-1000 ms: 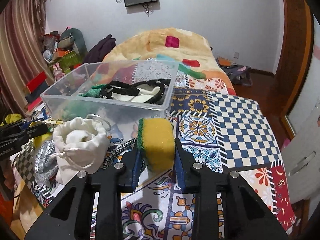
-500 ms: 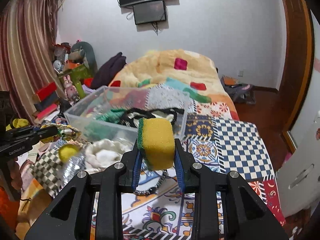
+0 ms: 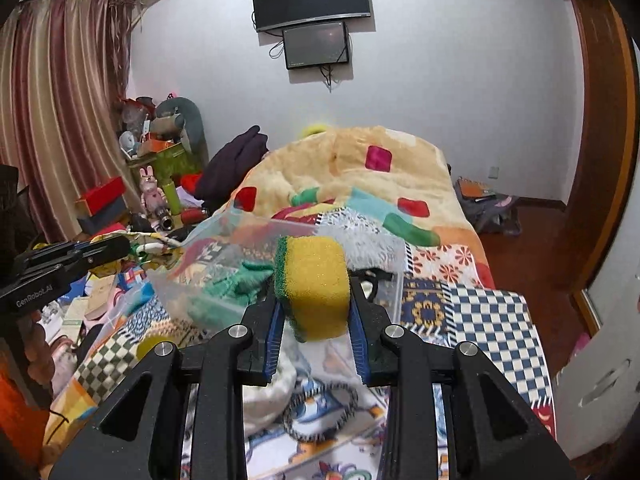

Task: Organize soft objects
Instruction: 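Place the floral cloth into the box with the left gripper while the right gripper drops the sponge in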

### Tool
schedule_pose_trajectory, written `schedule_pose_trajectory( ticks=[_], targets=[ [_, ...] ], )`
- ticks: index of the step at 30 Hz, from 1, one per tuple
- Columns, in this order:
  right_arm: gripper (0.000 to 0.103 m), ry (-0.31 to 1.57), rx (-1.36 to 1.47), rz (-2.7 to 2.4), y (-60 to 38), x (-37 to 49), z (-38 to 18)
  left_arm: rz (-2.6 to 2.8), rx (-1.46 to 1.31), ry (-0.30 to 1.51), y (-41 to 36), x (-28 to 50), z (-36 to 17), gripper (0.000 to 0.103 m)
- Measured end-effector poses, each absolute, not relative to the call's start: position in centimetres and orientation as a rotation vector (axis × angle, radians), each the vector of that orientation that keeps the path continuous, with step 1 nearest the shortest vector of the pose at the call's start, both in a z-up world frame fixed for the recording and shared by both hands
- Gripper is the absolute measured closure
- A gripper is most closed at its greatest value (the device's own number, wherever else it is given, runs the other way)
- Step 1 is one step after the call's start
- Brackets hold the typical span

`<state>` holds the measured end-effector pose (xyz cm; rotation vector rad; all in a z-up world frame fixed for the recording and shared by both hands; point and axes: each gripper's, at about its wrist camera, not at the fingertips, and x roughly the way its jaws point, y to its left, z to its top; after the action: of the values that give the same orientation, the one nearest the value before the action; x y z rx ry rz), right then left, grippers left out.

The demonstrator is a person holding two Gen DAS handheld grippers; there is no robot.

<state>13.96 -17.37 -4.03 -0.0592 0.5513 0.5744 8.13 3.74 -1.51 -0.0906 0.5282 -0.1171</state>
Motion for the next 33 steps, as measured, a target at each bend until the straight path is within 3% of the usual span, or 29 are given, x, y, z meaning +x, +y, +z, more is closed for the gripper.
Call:
schedule_pose_trajectory(
  ticks=[24, 27, 29, 33],
  targets=[
    [0.076, 0.691, -0.071, 0.544, -15.5, 19.2, -7.8, -0.096, -0.091, 0.700, 2.8, 16.3, -7.4, 0.092],
    [0.066, 0.706, -0.080, 0.547, -15.4, 19.1, -7.8, -0.097, -0.091, 0.707, 2.7, 16.2, -7.4, 0.081],
    [0.049, 0.693, -0.083, 0.542, -15.5, 18.8, -7.7, -0.095, -0.098, 0.702, 2.8, 16.0, -7.2, 0.068],
    [0.044, 0.668, -0.096, 0.541, -15.5, 18.2, -6.9, -0.078, -0.104, 0.672, 3.0, 15.0, -6.3, 0.055]
  ],
)
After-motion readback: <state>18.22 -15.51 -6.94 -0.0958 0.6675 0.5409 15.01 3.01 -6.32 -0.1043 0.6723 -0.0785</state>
